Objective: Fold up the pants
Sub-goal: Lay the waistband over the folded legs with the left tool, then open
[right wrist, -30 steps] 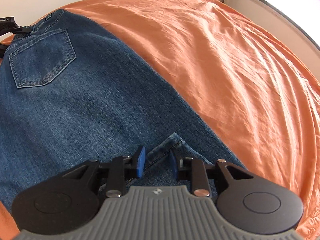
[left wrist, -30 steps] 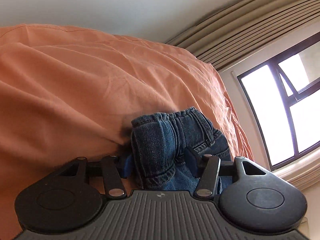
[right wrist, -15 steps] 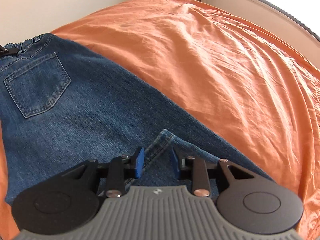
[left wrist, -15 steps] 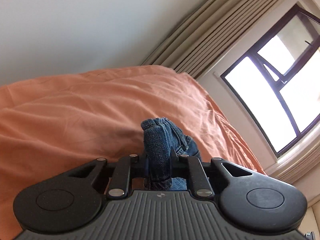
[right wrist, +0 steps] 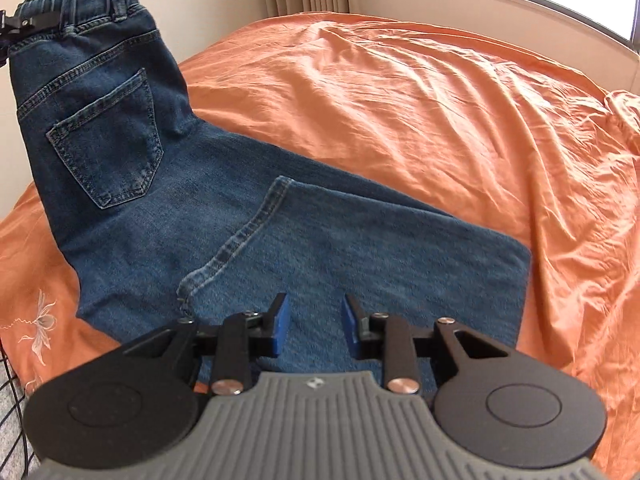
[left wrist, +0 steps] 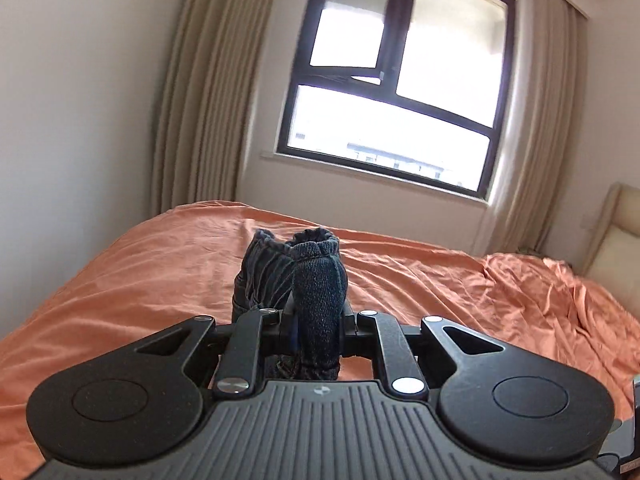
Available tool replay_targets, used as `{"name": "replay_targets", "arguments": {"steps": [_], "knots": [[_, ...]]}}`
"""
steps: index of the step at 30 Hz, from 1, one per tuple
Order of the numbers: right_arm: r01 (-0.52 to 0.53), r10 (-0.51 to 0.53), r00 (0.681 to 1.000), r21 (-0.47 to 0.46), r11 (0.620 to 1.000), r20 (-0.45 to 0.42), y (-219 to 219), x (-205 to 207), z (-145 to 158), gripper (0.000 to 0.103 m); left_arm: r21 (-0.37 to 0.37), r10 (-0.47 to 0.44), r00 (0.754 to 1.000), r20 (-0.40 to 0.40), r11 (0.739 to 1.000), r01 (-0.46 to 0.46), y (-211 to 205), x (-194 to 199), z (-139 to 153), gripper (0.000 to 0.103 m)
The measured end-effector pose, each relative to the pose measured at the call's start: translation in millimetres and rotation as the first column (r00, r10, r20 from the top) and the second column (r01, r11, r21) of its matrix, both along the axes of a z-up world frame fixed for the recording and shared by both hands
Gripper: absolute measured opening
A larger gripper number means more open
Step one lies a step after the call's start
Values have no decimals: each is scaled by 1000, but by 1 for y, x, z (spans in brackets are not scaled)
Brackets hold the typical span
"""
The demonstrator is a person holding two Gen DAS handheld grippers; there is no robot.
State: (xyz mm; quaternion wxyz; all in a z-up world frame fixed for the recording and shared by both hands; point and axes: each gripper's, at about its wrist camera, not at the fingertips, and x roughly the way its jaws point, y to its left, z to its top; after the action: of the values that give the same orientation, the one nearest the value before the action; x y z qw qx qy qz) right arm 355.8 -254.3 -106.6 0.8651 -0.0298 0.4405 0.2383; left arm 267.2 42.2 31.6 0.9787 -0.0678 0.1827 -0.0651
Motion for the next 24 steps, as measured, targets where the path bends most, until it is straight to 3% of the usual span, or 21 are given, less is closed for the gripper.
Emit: {"name": "replay_targets", "arguments": {"steps": [2,6,9,12,15,17,18,21,22,24], "knots": [[22,-22,1000,33,999,-12,-16,-8,-4,23,37,-38,999,-32,999,40,-37,4,-10,17],[56,-54,998,57,997,-26,-42,-23,-12,23,150,-126,986,-107,979,142,-111,11,-58,17],[71,-69,997,59,996,-43,-57,-31,-22,23,196,-188,961,-203,954,229,-148,8,-101,17],[77,-73,996,67,995,-59,-68,-37,-31,23,205,-220,918,-330,933,297,-166,-2,-139,19],[71,-67,995,64,995,-67,-72,-39,-39,23,123,-244,861,-445,936,329,-162,-2,-155,26],[60,-55,996,69,996,-70,-73,-40,-42,23,24,-303,827,-474,934,356,-153,1,-153,41],[55,-50,996,75,996,-70,-72,-43,-42,23,-35,-341,803,-489,927,373,-148,3,-151,52],[48,-40,997,107,993,-68,-64,-40,-40,23,-210,-465,722,-511,883,420,-136,9,-144,62],[48,-40,997,122,991,-67,-61,-38,-37,24,-236,-492,711,-502,869,434,-132,8,-139,62],[50,-40,997,154,987,-67,-54,-32,-31,24,-202,-482,732,-481,874,442,-123,5,-126,62]]}}
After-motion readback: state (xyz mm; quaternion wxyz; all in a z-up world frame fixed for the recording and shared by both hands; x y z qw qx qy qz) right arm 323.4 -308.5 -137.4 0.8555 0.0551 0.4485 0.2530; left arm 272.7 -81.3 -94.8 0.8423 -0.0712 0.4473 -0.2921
